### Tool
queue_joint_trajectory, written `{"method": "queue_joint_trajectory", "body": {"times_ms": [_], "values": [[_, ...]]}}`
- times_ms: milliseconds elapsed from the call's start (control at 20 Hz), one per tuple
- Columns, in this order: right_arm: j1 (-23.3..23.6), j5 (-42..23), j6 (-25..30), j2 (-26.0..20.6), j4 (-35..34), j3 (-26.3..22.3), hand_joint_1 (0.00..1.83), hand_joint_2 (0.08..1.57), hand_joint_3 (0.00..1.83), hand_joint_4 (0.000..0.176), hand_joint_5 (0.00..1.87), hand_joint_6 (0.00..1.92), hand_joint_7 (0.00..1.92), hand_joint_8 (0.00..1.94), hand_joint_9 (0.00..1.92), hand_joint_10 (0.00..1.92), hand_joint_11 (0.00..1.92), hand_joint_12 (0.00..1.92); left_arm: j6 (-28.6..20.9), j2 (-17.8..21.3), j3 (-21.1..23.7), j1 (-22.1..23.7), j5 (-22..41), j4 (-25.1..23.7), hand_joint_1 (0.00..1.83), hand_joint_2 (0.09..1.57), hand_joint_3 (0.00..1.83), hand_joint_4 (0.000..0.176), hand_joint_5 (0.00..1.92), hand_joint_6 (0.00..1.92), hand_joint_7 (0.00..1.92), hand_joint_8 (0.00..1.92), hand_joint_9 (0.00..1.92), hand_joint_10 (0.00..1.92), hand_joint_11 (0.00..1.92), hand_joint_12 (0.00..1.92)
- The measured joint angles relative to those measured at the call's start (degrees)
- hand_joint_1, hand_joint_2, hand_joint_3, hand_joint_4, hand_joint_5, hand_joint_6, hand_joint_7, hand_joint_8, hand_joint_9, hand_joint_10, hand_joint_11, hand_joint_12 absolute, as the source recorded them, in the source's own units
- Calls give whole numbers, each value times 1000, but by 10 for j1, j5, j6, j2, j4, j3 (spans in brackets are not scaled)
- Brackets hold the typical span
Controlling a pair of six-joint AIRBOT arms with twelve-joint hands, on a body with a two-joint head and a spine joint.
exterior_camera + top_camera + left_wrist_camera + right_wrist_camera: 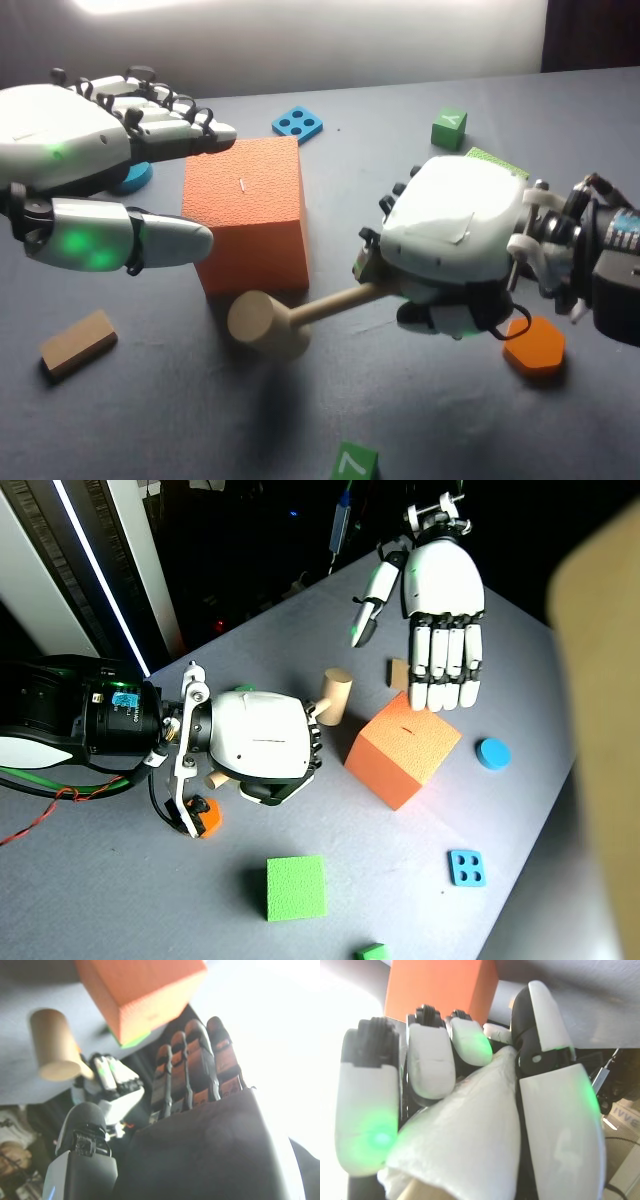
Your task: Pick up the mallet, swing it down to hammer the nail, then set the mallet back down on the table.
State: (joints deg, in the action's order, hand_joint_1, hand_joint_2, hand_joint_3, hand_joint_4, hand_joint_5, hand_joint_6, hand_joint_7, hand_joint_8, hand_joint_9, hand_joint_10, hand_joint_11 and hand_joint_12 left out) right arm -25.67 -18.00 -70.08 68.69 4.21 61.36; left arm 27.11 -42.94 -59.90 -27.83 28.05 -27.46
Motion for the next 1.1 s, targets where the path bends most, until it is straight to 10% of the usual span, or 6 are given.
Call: {"method": "queue_joint_trajectory", "body": {"times_ms": [350,400,450,650,750,1100], "values": [[-6,2,-24,23,0,8,1363,1295,0,176,1285,1921,1524,1941,1713,1921,1841,1921,0,31,27,6,-4,-11,0,1237,0,0,167,4,215,2,203,2,0,343],[-7,1,-37,25,0,9,1338,1285,0,58,1087,1921,1468,1941,1682,1921,1817,1921,0,34,28,6,-4,-11,0,1240,0,0,182,6,226,4,212,4,0,363],[-9,-2,-39,25,0,9,1310,1282,0,0,1017,1921,1434,1941,1655,1921,1792,1921,0,35,30,6,-4,-11,0,1245,1,0,178,2,223,2,211,2,0,353],[-10,-3,-51,30,-1,12,1138,1297,31,0,634,1393,743,1830,847,1921,913,1921,-2,35,36,6,-6,-12,0,1243,0,0,184,8,227,7,217,7,0,375],[-12,-7,-59,33,-1,12,1037,1323,6,0,587,1553,439,1599,443,1620,401,1794,-2,35,37,6,-6,-14,0,1242,0,0,177,3,226,5,214,4,0,377],[-16,-15,-84,35,-1,13,842,1167,0,0,450,158,441,359,293,694,0,1315,-22,35,37,7,-8,-35,0,1241,0,0,168,2,223,5,214,8,0,391]]}}
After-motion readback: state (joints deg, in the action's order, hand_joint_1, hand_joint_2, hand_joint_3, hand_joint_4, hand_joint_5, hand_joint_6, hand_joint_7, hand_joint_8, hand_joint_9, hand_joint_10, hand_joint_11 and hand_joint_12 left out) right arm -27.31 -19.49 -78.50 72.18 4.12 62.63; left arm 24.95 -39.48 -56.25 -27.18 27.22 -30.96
